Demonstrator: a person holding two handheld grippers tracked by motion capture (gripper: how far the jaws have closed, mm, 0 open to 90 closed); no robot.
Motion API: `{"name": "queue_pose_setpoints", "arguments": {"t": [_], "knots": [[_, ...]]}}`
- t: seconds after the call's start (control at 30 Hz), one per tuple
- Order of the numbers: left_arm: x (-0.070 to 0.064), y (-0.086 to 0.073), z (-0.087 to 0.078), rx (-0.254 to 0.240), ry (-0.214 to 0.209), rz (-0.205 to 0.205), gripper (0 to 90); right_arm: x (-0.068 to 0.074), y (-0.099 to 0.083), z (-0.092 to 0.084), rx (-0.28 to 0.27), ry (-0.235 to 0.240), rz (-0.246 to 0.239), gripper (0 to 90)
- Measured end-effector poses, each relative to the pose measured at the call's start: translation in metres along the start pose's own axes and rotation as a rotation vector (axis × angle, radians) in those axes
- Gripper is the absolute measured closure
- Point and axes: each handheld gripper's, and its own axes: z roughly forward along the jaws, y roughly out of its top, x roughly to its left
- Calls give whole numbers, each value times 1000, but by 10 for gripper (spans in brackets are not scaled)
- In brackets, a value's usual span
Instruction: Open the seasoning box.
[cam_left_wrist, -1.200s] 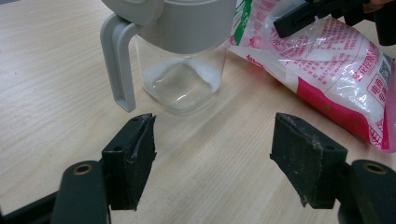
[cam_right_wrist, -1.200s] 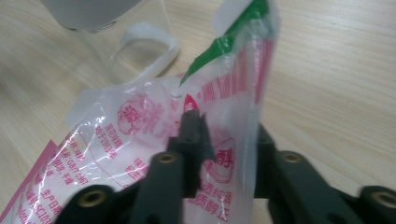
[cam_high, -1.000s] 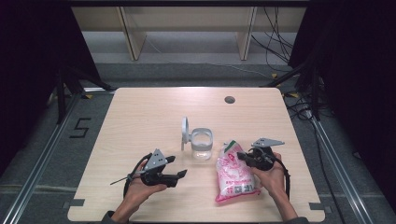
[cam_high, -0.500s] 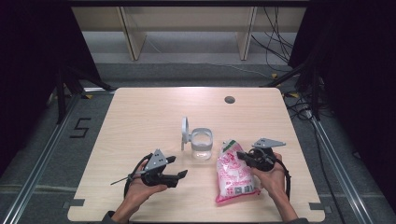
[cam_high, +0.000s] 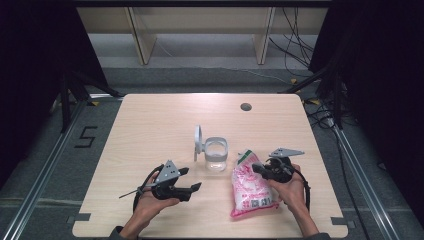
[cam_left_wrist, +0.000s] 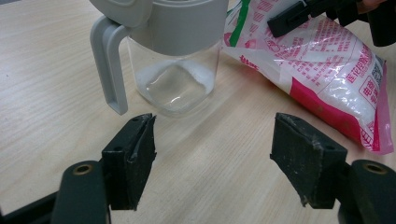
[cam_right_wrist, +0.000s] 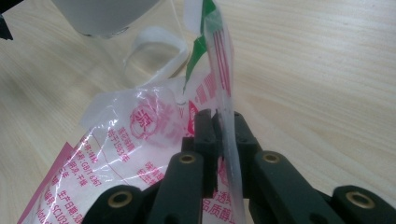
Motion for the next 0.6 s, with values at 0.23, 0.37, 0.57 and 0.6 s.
{"name": "queue_pose_setpoints", "arguments": {"t": [0.23, 0.37, 0.57, 0.6], "knots": [[0, 0, 1, 0, -7, 6, 301, 1, 0, 1, 2, 5, 9, 900], [0, 0, 1, -2, -6, -3, 301, 1, 0, -1, -13, 1, -21, 900], [-2, 0, 1, 0, -3, 2, 301, 9, 4, -12, -54, 25, 18, 900], [-3, 0, 2, -1, -18, 5, 303, 8, 5, -13, -82, 20, -19, 900]]}}
